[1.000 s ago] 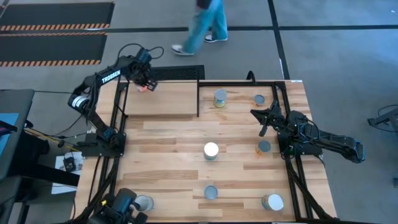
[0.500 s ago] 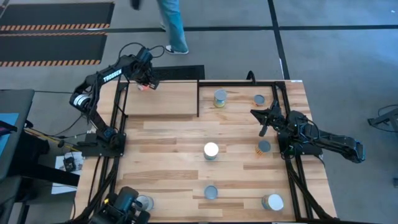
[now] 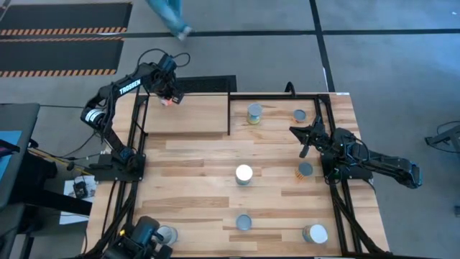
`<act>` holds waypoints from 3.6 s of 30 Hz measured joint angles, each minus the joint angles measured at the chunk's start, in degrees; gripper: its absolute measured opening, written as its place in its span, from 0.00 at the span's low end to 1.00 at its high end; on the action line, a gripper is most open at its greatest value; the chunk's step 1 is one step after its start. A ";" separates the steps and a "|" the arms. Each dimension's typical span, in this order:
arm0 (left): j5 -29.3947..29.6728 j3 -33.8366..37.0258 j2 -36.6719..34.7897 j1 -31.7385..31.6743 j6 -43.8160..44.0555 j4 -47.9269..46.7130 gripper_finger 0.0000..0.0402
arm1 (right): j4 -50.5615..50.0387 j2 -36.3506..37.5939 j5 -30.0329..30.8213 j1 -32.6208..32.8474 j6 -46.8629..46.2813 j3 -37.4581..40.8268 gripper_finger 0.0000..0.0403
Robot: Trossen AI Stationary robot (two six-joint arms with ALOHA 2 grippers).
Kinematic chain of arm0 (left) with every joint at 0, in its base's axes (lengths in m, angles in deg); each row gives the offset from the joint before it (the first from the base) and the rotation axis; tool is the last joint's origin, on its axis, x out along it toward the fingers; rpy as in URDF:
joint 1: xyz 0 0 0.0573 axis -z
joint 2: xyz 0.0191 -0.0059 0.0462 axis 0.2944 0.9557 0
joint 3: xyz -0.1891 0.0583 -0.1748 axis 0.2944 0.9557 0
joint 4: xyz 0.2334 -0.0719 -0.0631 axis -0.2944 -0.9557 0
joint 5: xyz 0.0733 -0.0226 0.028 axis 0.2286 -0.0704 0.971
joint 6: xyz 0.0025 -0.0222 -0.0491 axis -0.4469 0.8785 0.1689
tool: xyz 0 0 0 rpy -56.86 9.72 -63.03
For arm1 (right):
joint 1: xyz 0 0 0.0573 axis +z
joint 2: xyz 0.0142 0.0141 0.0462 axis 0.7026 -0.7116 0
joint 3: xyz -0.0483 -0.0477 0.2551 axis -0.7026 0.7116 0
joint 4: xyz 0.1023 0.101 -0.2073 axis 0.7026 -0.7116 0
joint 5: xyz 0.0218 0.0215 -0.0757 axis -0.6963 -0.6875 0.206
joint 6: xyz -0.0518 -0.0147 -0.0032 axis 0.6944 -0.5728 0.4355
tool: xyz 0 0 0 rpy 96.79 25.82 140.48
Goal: Pick and place cans onto a shelf
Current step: Put the small canned diced tomatoes on the shelf, then put the large canned carrots on the shelf
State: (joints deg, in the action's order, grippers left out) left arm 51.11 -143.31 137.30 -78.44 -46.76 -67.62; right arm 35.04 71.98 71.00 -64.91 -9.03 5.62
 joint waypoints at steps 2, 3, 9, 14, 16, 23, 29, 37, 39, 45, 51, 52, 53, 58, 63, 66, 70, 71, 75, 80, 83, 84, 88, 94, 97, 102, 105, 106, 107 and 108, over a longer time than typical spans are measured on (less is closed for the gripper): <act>0.02 0.00 -0.02 0.00 -0.01 -1.15 0.10 | 0.00 0.02 0.00 -0.01 0.00 0.00 0.11; 0.05 0.00 -0.04 0.00 -0.05 -1.59 0.10 | 0.00 0.00 0.01 0.00 0.00 0.00 0.11; 0.21 0.00 -1.57 0.46 -1.04 -3.09 0.10 | 0.00 0.02 0.01 0.00 0.00 0.00 0.11; 0.17 -0.02 -5.48 1.42 -1.57 -1.74 0.11 | 0.00 0.00 -0.01 -0.01 0.00 0.00 0.11; -0.08 -0.02 -7.49 2.03 -3.15 -1.86 0.12 | 0.00 -0.01 0.00 0.00 0.00 0.00 0.11; -0.01 2.84 -19.67 10.22 -5.23 3.65 0.06 | 0.00 0.00 -0.01 -0.01 0.00 0.00 0.11; -0.04 14.98 -33.53 23.29 -3.46 22.33 0.01 | 0.00 0.02 0.01 0.00 0.00 0.00 0.11; 0.01 34.43 -46.09 41.59 -0.95 49.16 0.00 | 0.00 0.02 0.01 -0.01 0.00 0.00 0.11; 0.36 38.53 -47.24 45.23 -0.96 54.87 0.00 | 0.00 0.02 -0.01 0.00 0.00 0.00 0.11; 0.52 49.17 -46.90 52.63 -1.86 72.21 0.00 | 0.00 -0.01 0.01 0.00 0.00 0.00 0.11; 1.78 57.58 -46.87 55.85 0.49 89.64 0.00 | 0.00 0.00 0.01 0.00 0.00 0.00 0.11; 1.78 58.50 -46.88 55.87 0.44 90.38 0.00 | 0.00 0.01 0.01 -0.01 0.00 0.00 0.11; 1.80 59.29 -46.85 55.87 0.42 90.82 0.00 | 0.00 0.02 0.00 0.00 0.00 0.00 0.11; 1.28 62.59 -46.84 55.84 0.35 93.68 0.00 | 0.04 0.02 0.01 0.00 0.00 0.00 0.11; -2.44 63.76 -46.88 55.84 -0.07 96.67 0.00 | 0.10 0.02 0.00 0.00 0.00 0.00 0.11; -2.80 63.76 -46.86 55.84 -0.17 97.02 0.00 | 0.11 0.02 0.00 0.00 0.00 0.00 0.11; -2.74 63.76 -46.86 55.84 -0.86 97.54 0.00 | 0.94 0.02 -0.01 0.00 -2.01 0.00 0.11; -2.73 63.76 -46.86 55.84 -1.11 97.75 0.00 | 0.95 0.00 -0.01 0.00 -2.27 0.00 0.11; -2.42 63.76 -46.86 55.84 -1.25 97.89 0.00 | 3.21 0.06 0.01 -0.02 -2.34 0.00 0.11; -2.29 63.76 -46.86 55.82 -1.95 98.60 0.00 | 8.53 0.08 -0.07 -0.11 -1.62 -0.14 0.10; -2.28 63.76 -46.86 55.82 -2.30 100.05 0.00 | 8.24 -1.05 -0.89 0.20 1.22 -1.39 0.04; -2.30 63.76 -46.86 55.82 -2.69 100.29 0.00 | 8.68 -2.05 -1.05 0.38 2.27 -2.13 0.02; -2.36 63.76 -46.84 55.08 -3.87 100.34 0.00 | 8.34 -7.64 -0.92 0.23 4.56 -5.30 0.02; -2.41 63.76 -46.84 52.94 -3.35 99.95 0.00 | 8.39 -20.99 -1.32 -0.22 5.82 -11.69 0.01; -2.40 63.76 -46.84 52.23 -3.69 98.86 0.00 | 8.57 -28.84 -2.63 -0.42 6.78 -15.25 0.01; -2.43 63.76 -46.82 51.95 -3.58 96.75 0.00 | 8.21 -43.08 -7.63 -2.70 8.16 -21.54 0.01; -2.57 63.76 -46.82 51.95 -3.58 96.43 0.00 | 7.07 -50.82 -11.78 -5.17 9.71 -25.68 0.01; -2.58 63.76 -46.82 51.95 -3.58 96.18 0.00 | 6.02 -53.26 -12.69 -6.03 10.20 -27.39 0.01; -2.56 63.76 -46.82 51.95 -3.58 96.12 0.00 | 4.62 -55.56 -13.34 -6.89 10.80 -29.03 0.01; -2.58 63.76 -46.82 51.95 -3.58 96.17 0.00 | 2.95 -57.96 -13.58 -7.70 11.57 -30.92 0.01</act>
State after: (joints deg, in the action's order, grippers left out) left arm 48.53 -79.55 90.49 -26.49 -50.34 28.55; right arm 37.99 14.02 57.42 -72.61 2.54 -25.30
